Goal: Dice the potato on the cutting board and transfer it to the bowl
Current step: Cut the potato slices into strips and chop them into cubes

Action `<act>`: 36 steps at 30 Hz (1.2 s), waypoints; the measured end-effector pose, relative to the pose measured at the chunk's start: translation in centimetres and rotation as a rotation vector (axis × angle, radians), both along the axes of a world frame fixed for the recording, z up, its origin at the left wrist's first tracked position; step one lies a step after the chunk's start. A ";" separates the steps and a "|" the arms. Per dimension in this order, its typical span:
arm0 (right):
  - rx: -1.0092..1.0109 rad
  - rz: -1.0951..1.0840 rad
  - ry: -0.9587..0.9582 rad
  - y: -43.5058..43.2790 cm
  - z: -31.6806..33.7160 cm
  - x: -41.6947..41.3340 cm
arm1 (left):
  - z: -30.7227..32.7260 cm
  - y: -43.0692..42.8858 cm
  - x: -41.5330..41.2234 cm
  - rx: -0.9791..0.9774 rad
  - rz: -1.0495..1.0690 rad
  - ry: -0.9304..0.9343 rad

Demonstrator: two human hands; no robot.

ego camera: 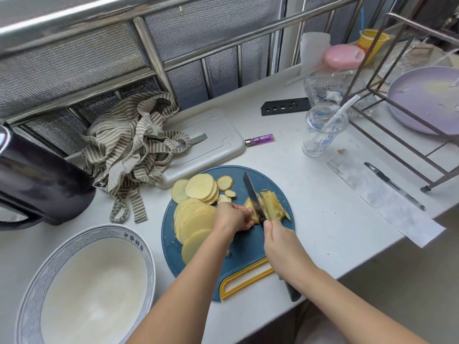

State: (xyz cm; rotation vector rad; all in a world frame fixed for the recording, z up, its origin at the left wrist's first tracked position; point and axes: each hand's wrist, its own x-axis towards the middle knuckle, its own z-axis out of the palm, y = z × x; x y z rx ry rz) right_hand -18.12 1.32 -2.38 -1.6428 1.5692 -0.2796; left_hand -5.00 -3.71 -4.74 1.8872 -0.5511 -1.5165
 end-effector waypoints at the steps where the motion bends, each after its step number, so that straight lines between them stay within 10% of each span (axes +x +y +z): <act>1: 0.001 0.002 0.003 -0.1 0.0 0.1 | 0.0 0.0 0.0 0.000 -0.002 -0.001; 36: 0.035 -0.144 -0.234 -1.0 -0.4 -1.2 | 0.3 -0.1 -0.2 0.023 -0.039 -0.077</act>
